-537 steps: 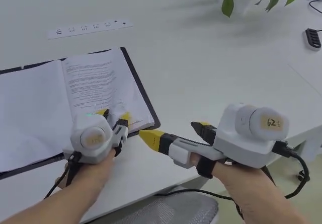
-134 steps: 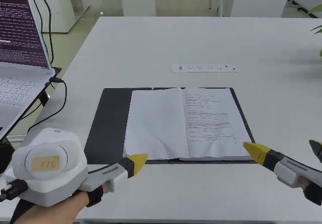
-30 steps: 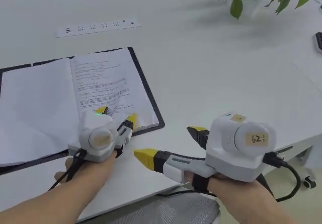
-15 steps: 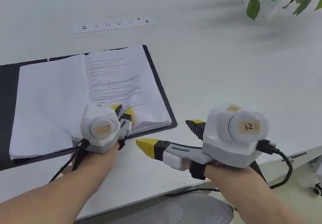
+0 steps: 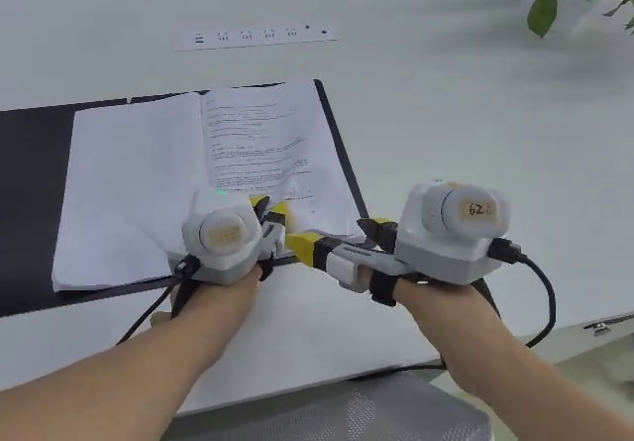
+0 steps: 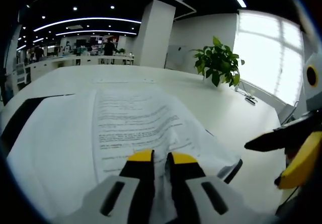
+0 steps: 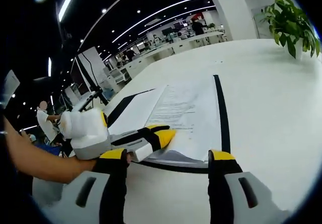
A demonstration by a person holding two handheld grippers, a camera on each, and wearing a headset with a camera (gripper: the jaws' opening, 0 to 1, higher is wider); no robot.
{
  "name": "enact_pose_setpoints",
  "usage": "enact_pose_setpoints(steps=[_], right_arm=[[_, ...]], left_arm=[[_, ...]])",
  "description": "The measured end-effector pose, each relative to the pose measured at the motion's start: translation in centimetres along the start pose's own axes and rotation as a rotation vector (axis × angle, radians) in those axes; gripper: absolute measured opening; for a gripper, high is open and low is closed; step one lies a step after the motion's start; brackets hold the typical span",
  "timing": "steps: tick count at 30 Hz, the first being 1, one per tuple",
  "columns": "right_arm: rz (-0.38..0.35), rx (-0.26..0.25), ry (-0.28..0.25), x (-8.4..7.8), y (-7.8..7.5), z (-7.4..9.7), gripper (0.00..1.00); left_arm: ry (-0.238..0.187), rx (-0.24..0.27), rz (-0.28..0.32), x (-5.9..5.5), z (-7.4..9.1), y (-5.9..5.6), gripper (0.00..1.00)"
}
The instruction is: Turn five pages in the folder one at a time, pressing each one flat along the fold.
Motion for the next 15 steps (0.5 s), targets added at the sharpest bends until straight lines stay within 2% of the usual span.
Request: enact_pose_setpoints(steps=[9, 15], right_arm=[[-0.068, -0.024, 0.028, -1.2, -1.8, -1.5, 0.62], [-0.143, -0.031, -0.018, -0.9, -2.3, -1.6, 0.53]], left_arm=[[0.010, -0.006, 0.002, -0.1, -0.1, 0.0, 0.09], [0.010, -0.007, 0.000, -0.1, -0.2, 0.0, 0.09]])
Point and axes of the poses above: the centre of the closed fingertips' face, and the gripper's own axes: z roughly backward along the fingers, y roughly to its left, x roughly out of its top, the point moved 1 cm from there along z, roughly backward along the fingers, and after that the axes turned 15 degrees about x, right-handed, at the moved point
